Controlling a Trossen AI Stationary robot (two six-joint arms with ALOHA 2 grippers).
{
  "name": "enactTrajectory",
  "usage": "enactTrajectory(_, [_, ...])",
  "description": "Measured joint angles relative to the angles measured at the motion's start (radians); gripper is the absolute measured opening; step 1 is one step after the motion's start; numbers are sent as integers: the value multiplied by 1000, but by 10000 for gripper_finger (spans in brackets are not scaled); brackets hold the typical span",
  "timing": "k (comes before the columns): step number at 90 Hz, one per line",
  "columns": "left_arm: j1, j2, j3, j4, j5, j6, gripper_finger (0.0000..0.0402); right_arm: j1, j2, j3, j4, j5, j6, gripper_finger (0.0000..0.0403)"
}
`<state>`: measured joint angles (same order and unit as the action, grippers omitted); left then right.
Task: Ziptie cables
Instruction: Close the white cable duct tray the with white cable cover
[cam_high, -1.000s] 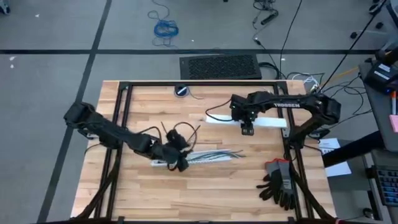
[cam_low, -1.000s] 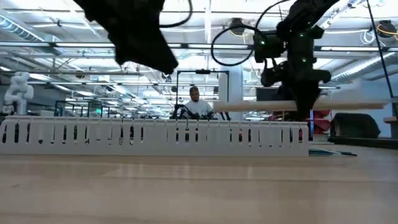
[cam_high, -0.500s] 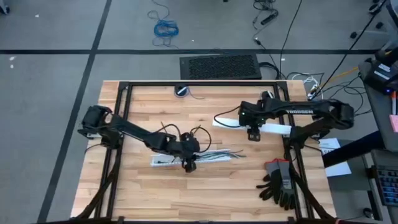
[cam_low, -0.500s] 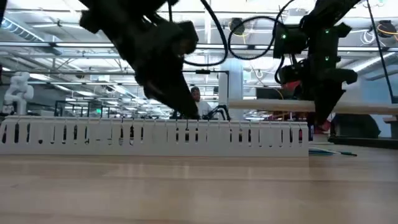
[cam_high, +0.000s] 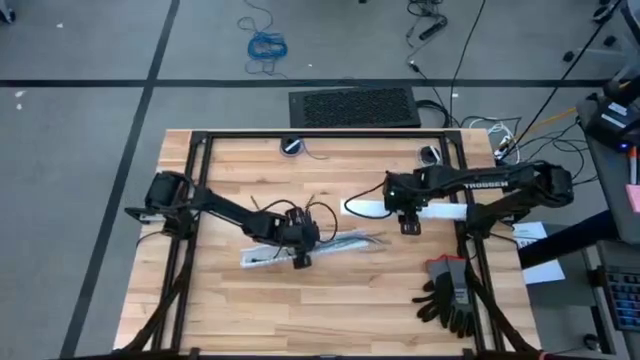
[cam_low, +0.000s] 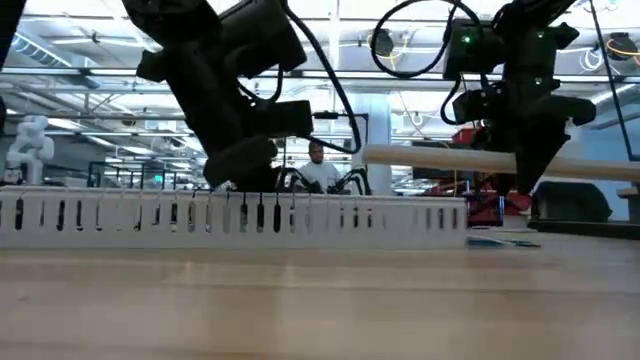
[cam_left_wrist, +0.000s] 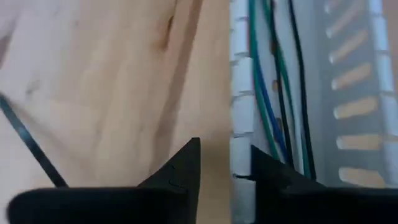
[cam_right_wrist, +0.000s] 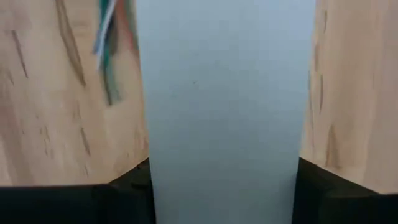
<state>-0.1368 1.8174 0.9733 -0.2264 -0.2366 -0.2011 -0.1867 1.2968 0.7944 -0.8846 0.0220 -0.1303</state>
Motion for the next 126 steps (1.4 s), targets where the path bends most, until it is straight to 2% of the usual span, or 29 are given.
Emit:
enactTrajectory(16, [62,-1,2,-32,8,206,60,12,0,0,-7,36,9,202])
enactTrajectory(38, [154,-3,2,-46,156,584,34,12,1,0,-4,39,-8,202])
enactTrajectory(48, [209,-3,2,-78,198,605,28,12,1,0,-3,39,-5,202])
enactTrajectory(63, [283,-18,0,-236,211,608,26,12,1,0,1,40,-3,202])
enactTrajectory(81, [328,-82,-5,-243,262,578,30,12,1,0,22,66,-6,202])
enactTrajectory(93, [363,-152,-7,-268,260,473,62,12,1,0,40,66,-12,202])
enactTrajectory(108, [376,-233,-6,-262,263,389,142,12,13,0,64,66,-29,202])
enactTrajectory(117, [362,-267,-5,-176,322,316,189,12,33,0,65,92,-50,202])
enactTrajectory(126, [314,-257,-5,-18,371,261,225,11,60,0,63,133,-65,202])
